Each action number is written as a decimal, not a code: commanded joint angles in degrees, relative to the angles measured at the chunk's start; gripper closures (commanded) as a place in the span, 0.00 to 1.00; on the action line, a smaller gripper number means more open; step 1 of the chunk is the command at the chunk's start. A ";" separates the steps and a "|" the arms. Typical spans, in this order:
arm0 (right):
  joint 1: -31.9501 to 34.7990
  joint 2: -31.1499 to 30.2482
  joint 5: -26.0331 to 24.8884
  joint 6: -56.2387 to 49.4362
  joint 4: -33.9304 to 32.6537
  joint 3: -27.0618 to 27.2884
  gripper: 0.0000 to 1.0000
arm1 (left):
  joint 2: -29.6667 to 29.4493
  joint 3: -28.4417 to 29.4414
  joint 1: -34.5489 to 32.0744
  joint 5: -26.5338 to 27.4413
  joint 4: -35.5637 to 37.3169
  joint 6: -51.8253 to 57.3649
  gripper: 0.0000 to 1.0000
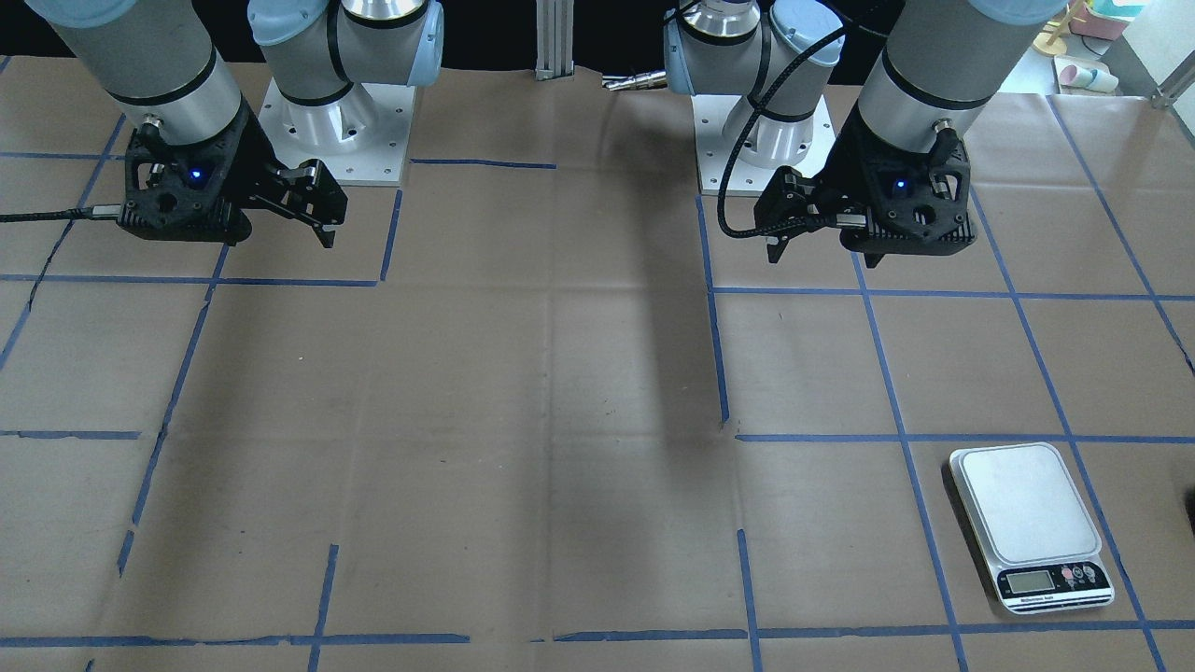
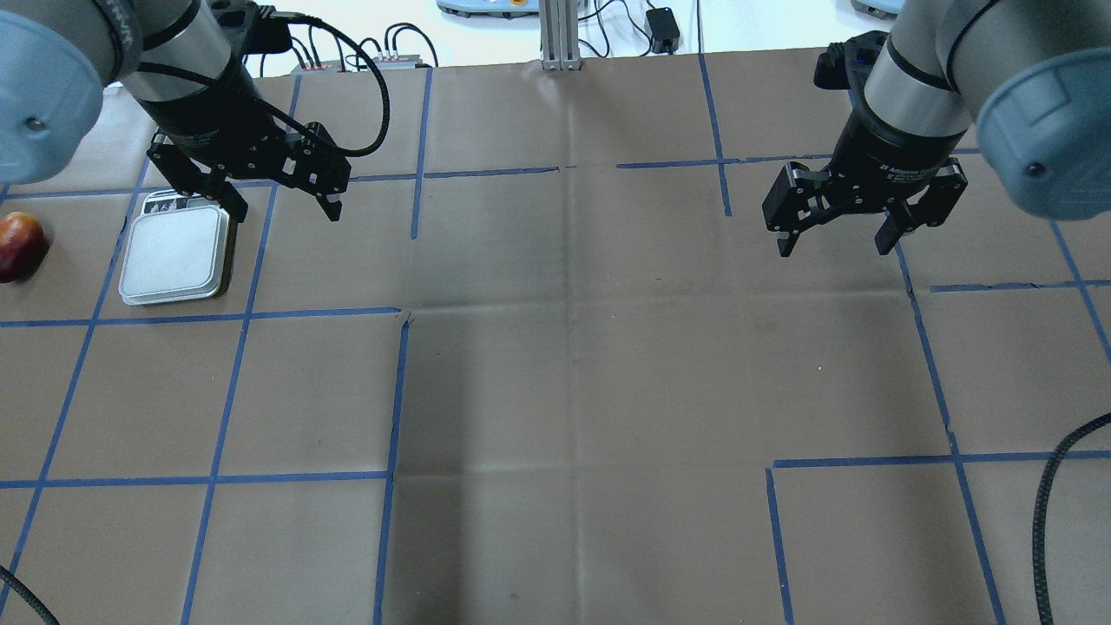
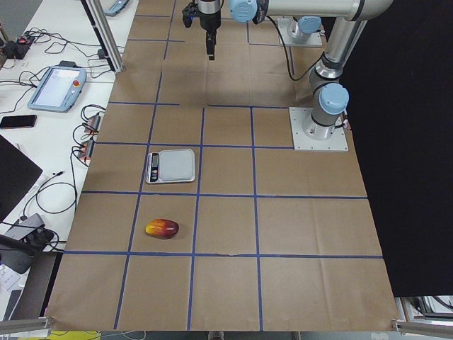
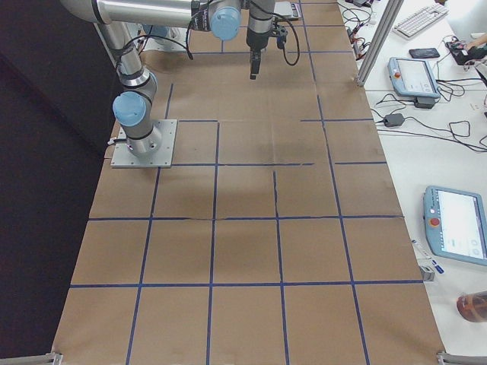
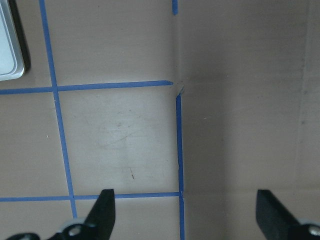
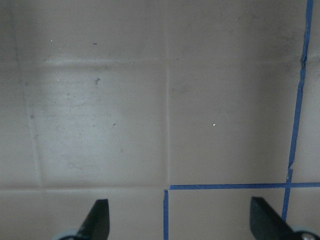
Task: Weigh mango
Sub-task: 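Move the left gripper past the white scale toward the mango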
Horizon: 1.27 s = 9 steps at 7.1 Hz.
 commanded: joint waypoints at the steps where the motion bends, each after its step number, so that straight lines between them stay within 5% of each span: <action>1: 0.00 0.00 0.00 0.00 0.00 0.00 0.00 | -0.27 0.82 1.54 -0.19 -0.04 0.01 0.00; 5: 0.00 0.00 0.00 0.00 0.00 0.00 0.00 | -3.51 1.17 19.59 -0.28 2.49 12.00 0.00; 9: 0.00 0.00 0.00 0.00 0.00 0.00 0.00 | -13.34 1.26 37.90 2.62 19.94 37.04 0.00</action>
